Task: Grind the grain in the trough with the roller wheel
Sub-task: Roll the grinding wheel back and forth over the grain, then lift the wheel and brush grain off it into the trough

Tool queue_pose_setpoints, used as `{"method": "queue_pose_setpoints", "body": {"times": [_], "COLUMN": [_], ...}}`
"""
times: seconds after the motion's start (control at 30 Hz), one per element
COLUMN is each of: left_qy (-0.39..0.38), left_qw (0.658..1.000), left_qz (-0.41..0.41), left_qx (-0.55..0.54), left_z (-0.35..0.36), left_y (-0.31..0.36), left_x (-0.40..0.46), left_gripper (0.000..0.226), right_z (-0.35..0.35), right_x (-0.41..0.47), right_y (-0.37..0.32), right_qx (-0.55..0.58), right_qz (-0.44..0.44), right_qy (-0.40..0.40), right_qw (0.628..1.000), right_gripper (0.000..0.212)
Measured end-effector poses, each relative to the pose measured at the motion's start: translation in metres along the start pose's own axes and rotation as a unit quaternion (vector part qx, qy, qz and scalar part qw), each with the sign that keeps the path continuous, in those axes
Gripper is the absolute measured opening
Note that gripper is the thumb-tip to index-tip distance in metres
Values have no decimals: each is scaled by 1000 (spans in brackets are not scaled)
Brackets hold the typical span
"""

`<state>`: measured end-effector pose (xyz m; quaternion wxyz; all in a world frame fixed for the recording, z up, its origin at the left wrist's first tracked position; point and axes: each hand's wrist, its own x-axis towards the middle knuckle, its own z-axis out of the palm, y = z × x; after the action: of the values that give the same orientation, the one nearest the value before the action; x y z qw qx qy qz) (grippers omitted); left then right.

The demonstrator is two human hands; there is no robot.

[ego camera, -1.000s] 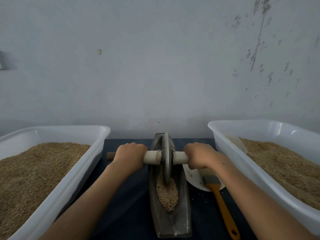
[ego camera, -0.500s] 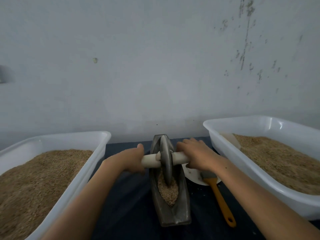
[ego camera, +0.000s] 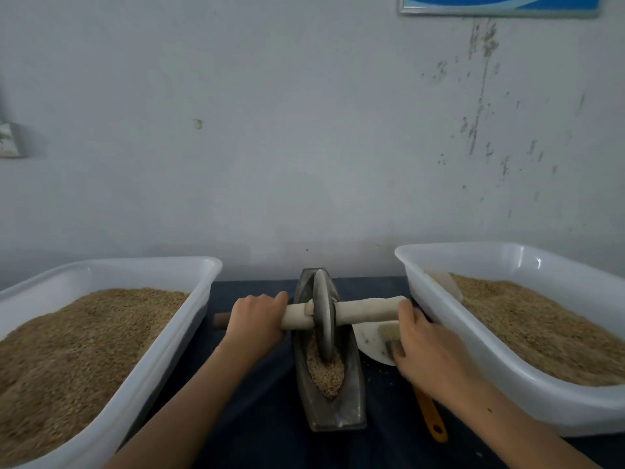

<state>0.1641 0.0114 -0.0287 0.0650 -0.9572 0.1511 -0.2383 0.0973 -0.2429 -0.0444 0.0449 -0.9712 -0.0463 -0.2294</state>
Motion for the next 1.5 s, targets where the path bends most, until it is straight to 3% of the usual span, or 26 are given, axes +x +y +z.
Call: {"method": "queue_pose_setpoints", "body": {"times": [0.1, 0.17, 0.43, 0.53, 0.63, 0.73, 0.8, 0.97, 1.1, 1.17, 1.3, 1.4, 1.5], "left_qy": [7, 19, 69, 78, 81, 86, 94, 95, 93, 93, 85, 82, 78], "left_qw": [1000, 1000, 995, 989, 983, 974, 968, 945, 939, 942, 941, 937, 940], "left_qz": [0, -2, -40, -66, -97, -136, -163, -201, -212, -206, -194, -201, -206], "left_qx": [-1, -6, -65, -105, -135, -160, -166, -242, -255, -250, -263, -274, -261], "left_z": [3, 5, 13, 13, 13, 10, 5, -9, -11, -9, -6, -3, 0], "left_y": [-2, -3, 1, 2, 2, -1, -4, -12, -12, -13, -7, -1, 1], "left_x": [2, 0, -8, -10, -12, -12, -9, -1, -1, -2, -4, -4, -4], "left_gripper": [27, 25, 24, 22, 19, 21, 20, 19, 18, 19, 21, 15, 12], "right_z": [9, 9, 0, -6, -9, -19, -26, -32, -35, -37, -39, -36, -26], "right_x": [-8, -10, -9, -7, -3, 4, 9, 18, 18, 18, 22, 29, 34], "right_y": [-2, -4, -7, -9, -16, -16, -13, -18, -26, -32, -46, -49, -52], "right_qx": [4, 8, 52, 139, 357, 573, 619, 535, 492, 498, 603, 579, 529], "right_qz": [26, 29, 47, 64, 125, 168, 126, -27, -150, -179, -112, -77, -40], "right_qy": [-102, -136, -90, -52, -57, -61, -78, -8, 106, 147, 77, -22, -75], "right_qw": [994, 990, 993, 987, 924, 800, 771, 844, 851, 836, 786, 811, 844], "right_gripper": [67, 61, 55, 36, 14, 29, 35, 24, 10, 10, 32, 39, 30]}}
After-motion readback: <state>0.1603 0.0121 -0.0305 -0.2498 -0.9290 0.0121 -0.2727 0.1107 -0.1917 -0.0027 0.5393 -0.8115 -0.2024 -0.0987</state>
